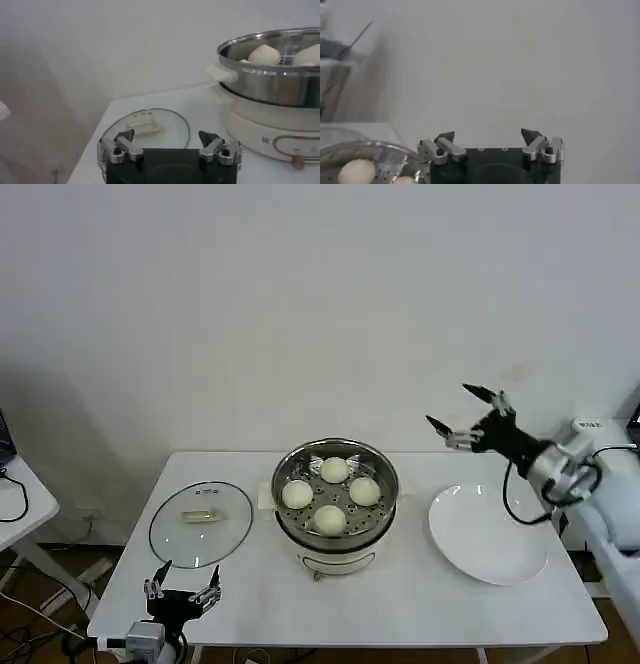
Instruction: Take steamed baozi put them in steamer then cover it.
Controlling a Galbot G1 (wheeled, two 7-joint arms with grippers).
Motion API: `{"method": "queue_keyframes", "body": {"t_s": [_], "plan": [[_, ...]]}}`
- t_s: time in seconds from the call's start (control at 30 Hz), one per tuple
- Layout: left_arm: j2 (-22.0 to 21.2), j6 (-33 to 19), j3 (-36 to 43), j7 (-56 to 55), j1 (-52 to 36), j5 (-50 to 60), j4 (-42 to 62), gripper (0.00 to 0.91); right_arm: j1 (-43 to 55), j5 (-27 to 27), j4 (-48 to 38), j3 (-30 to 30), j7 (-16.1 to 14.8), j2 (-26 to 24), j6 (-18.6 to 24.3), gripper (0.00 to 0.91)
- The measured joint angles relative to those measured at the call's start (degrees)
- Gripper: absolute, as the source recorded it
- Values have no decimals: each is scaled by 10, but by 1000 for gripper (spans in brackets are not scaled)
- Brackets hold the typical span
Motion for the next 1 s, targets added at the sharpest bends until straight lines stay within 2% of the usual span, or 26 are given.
{"method": "queue_keyframes", "body": {"t_s": [0.27,0.57,0.77,1.0], "plan": [[7,-9,-4,-2,-13,4,16,907,-156,-27,13,86,14,118,61,907],[12,-17,-6,-2,-28,9,41,907,-279,-68,-1,117,15,243,121,907],[19,-33,-6,-5,-35,24,54,907,-318,-84,-19,120,17,289,145,907],[36,-64,4,-15,-48,86,70,907,-338,-90,-23,128,21,312,151,907]]}}
